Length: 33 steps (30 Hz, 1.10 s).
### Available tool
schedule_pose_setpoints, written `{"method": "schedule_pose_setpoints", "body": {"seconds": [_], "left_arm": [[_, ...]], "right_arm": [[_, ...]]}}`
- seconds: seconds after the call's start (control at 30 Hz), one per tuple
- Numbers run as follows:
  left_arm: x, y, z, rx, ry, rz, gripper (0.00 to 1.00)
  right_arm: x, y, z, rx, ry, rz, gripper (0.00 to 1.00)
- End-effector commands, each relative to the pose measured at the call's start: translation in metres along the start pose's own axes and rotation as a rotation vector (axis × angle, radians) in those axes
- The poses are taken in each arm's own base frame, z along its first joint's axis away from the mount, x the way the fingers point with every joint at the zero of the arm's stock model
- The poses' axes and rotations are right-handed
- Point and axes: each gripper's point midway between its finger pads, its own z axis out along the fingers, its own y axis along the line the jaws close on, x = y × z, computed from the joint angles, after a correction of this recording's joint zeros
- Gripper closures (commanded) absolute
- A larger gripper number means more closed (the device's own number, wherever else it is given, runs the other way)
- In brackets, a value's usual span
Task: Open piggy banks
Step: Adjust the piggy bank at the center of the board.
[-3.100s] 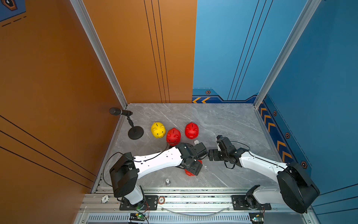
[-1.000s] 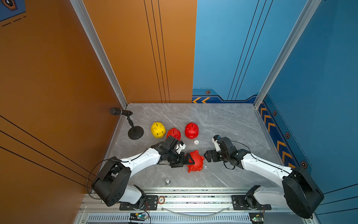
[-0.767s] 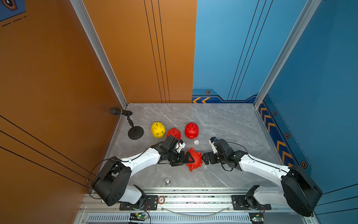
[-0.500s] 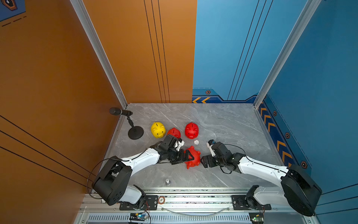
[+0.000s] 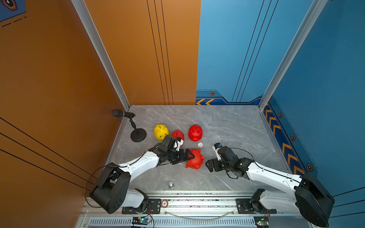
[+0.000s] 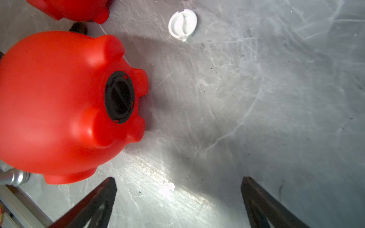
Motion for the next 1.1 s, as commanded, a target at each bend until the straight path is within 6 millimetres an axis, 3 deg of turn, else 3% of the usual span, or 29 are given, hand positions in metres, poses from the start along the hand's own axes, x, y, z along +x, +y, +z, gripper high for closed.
{"method": "schedule_pose_setpoints", "body": {"seconds": [0.0,0.2,0.6,1.07], "left_arm": [[-0.016,-0.005,-0.012,0.003,-0.099,0.065,0.02],[-0.025,-0.012,-0.016,0.030,-0.140,0.085,0.02],[-0.022,0.001,-0.004,-0.031,-0.156,0.077,0.02],[-0.014,-0.001,0.020,-0.036,-0.124,0.124,0.02]], "right_arm": [[0.007,-0.020,-0.002,0.072,0.015,0.038,0.00],[-0.006,-0.014,0.001,0.064,0.011,0.036,0.00],[-0.035,0.004,0.016,0.032,-0.016,0.010,0.00],[-0.024,0.033,0.024,-0.007,-0.015,-0.020,0.00]]}}
